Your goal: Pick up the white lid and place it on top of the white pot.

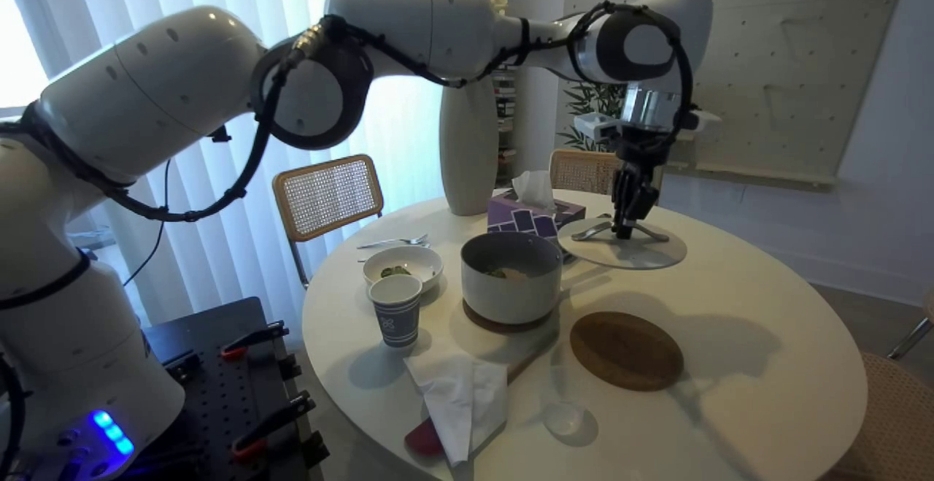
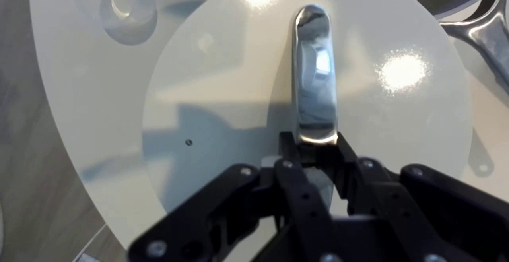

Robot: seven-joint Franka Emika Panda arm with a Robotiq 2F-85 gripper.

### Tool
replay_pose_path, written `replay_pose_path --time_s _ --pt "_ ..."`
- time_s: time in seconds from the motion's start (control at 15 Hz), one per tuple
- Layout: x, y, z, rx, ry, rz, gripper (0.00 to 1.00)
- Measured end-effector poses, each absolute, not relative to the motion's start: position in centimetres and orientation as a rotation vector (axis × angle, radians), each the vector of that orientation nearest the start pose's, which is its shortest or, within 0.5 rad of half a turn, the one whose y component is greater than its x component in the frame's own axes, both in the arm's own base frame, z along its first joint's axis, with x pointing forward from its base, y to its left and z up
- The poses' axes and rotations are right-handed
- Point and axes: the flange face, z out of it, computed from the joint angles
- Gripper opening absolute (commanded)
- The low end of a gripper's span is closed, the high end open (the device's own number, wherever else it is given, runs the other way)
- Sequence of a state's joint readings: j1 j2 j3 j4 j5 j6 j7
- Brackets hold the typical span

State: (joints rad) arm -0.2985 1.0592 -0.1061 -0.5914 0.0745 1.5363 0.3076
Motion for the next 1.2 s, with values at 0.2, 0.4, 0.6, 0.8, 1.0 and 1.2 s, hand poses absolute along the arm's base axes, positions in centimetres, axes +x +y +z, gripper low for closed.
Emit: replay_pose_path --time_s 0.2,0.4,0.6,0.8,1.0,1.2 --pt "73.6 -24.4 36.6 -2.958 1.097 0.200 0.06" --pt "73.8 -22.5 37.8 -2.936 1.160 0.220 0.06" --pt "74.2 -20.5 38.7 -2.912 1.209 0.223 0.06" --pt "74.6 -18.6 39.2 -2.876 1.238 0.222 0.06" --pt "74.7 -17.0 39.8 -2.862 1.210 0.234 0.06" --pt "74.4 -16.3 40.7 -2.857 1.187 0.256 0.06"
